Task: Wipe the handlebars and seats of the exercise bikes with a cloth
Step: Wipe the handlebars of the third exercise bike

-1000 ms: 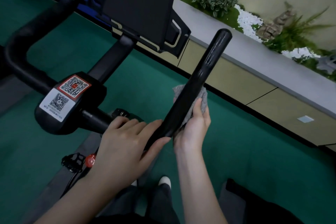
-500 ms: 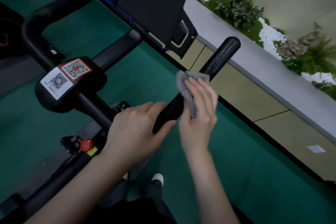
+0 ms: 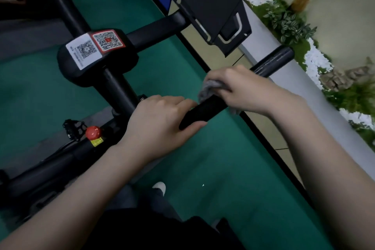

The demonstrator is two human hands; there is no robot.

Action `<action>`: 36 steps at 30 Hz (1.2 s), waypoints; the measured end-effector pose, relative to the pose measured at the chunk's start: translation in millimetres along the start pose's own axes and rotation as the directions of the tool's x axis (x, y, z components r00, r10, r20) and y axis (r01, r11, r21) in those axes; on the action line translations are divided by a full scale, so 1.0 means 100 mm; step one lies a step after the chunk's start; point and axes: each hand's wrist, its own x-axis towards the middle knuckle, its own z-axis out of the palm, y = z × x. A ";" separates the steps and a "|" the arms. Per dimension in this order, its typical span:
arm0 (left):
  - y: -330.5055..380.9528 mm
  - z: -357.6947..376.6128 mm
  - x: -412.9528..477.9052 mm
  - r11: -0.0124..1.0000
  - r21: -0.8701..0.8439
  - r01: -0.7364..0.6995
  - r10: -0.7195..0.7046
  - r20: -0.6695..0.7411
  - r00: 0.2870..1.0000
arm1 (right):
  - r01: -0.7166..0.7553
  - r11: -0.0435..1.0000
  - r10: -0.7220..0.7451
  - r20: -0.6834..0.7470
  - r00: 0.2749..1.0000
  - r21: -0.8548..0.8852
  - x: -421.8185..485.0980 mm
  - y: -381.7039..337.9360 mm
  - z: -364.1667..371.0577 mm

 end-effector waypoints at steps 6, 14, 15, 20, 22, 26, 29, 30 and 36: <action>0.00 0.01 0.01 1.000 0.000 0.002 -0.002 0.010 1.000 | 0.049 0.993 -0.061 -0.108 0.992 -0.104 0.00 0.02 0.05; 0.06 -0.05 0.09 0.997 0.056 0.061 -0.064 0.065 0.996 | -0.066 0.958 -0.060 -0.420 0.905 -0.280 -0.17 0.29 0.13; 0.07 -0.05 0.12 0.996 0.057 0.064 -0.068 0.065 0.996 | -0.059 0.964 -0.068 -0.460 0.885 -0.258 -0.19 0.27 0.22; 0.11 -0.02 0.27 0.997 0.063 0.046 -0.050 0.066 0.997 | -0.108 0.977 -0.056 -0.707 0.705 -0.185 -0.22 0.36 0.46; 0.12 0.00 0.33 0.997 0.070 0.041 -0.045 0.070 0.997 | -0.184 0.977 0.016 -0.824 0.566 -0.107 -0.20 0.40 0.51; 0.11 0.02 0.36 0.998 0.037 0.052 -0.055 0.075 0.996 | -0.211 0.977 0.090 -0.924 0.371 0.011 -0.08 0.31 0.67; 0.11 0.01 0.35 0.998 0.017 0.061 -0.062 0.083 0.995 | -0.170 0.984 0.102 -0.941 0.324 0.049 -0.03 0.28 0.73; 0.11 0.01 0.34 0.998 0.009 0.066 -0.067 0.087 0.994 | -0.159 0.986 0.096 -0.945 0.314 0.048 -0.03 0.28 0.72; 0.10 0.00 0.34 0.995 -0.044 0.091 -0.086 0.102 0.991 | -0.133 0.991 0.030 -0.969 0.246 -0.004 -0.05 0.43 0.70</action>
